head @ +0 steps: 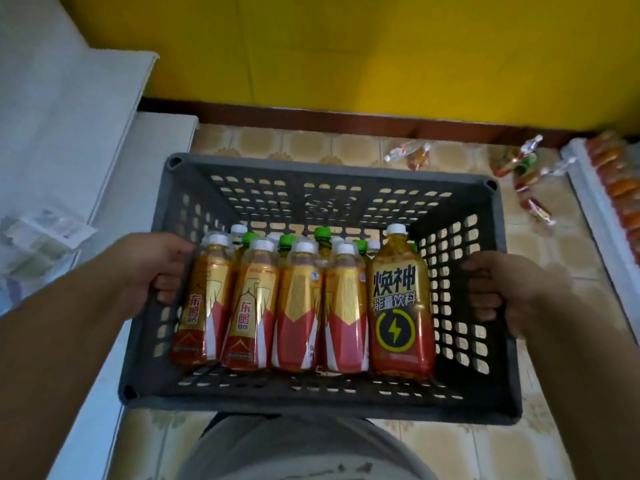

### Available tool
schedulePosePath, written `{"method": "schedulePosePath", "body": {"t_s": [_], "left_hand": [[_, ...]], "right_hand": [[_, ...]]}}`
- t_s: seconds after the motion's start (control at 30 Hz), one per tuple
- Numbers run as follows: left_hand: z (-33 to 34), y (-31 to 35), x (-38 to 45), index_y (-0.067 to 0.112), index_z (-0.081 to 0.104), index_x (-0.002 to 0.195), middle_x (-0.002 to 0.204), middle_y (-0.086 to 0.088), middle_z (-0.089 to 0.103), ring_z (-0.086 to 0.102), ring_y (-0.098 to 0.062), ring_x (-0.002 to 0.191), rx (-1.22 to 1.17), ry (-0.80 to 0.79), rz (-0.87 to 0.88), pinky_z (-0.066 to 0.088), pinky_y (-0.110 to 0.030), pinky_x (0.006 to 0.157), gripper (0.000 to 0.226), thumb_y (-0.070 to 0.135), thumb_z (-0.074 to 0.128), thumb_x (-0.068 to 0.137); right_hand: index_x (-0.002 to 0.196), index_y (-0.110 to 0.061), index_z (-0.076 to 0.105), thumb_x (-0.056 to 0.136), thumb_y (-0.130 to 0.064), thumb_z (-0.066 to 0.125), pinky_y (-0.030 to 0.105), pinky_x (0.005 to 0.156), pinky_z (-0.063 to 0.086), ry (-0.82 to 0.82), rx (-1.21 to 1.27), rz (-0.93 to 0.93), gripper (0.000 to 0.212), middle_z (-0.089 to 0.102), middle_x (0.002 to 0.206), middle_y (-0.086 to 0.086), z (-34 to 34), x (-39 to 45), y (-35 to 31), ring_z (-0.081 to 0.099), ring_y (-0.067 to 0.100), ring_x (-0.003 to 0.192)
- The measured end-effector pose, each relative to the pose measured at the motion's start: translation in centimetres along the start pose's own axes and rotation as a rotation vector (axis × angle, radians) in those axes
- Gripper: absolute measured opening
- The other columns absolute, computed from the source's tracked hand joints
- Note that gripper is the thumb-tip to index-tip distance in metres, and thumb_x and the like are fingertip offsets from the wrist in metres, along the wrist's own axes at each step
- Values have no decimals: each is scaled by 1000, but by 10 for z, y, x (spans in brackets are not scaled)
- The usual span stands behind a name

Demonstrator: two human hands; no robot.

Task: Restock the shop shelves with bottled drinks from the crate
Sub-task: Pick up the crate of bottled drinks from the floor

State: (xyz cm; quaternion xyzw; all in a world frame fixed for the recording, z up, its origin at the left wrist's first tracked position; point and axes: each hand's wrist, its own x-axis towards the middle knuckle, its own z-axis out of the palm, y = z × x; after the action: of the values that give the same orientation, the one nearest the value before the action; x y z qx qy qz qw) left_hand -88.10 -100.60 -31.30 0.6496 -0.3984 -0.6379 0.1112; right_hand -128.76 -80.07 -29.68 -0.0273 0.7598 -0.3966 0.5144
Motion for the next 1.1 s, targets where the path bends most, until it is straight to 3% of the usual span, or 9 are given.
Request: {"method": "schedulePosePath", "body": {"t_s": [0.2, 0.37, 0.53, 1.1], "left_hand": [[57, 95, 76, 18, 48, 69, 44, 6, 33, 26, -10, 33, 153, -144, 30, 23, -22, 34, 31, 20, 51, 100], [110, 169, 119, 16, 51, 74, 47, 5, 33, 27, -12, 36, 308, -239, 99, 23, -24, 40, 25, 20, 52, 99], [180, 233, 148, 14, 52, 79, 41, 5, 31, 26, -9, 30, 460, -320, 139, 22, -20, 32, 20, 19, 51, 99], [503, 308, 161, 16, 48, 74, 42, 6, 31, 24, -9, 31, 667, -573, 171, 23, -18, 31, 25, 17, 52, 99]], "right_hand": [[67, -23, 33, 91, -8, 49, 22, 38, 19, 153, 187, 28, 32, 21, 52, -4, -20, 15, -8, 17, 12, 38], [63, -23, 34, 92, -10, 49, 22, 35, 21, 241, 386, 54, 35, 22, 48, -4, -40, 25, -18, 19, 12, 35], [62, -25, 32, 92, -10, 47, 20, 35, 19, 334, 569, 75, 37, 20, 48, -4, -59, 28, -12, 17, 11, 35], [70, -22, 34, 92, -9, 47, 21, 35, 19, 613, 824, 150, 29, 22, 50, -2, -249, 59, -11, 19, 11, 35]]}}
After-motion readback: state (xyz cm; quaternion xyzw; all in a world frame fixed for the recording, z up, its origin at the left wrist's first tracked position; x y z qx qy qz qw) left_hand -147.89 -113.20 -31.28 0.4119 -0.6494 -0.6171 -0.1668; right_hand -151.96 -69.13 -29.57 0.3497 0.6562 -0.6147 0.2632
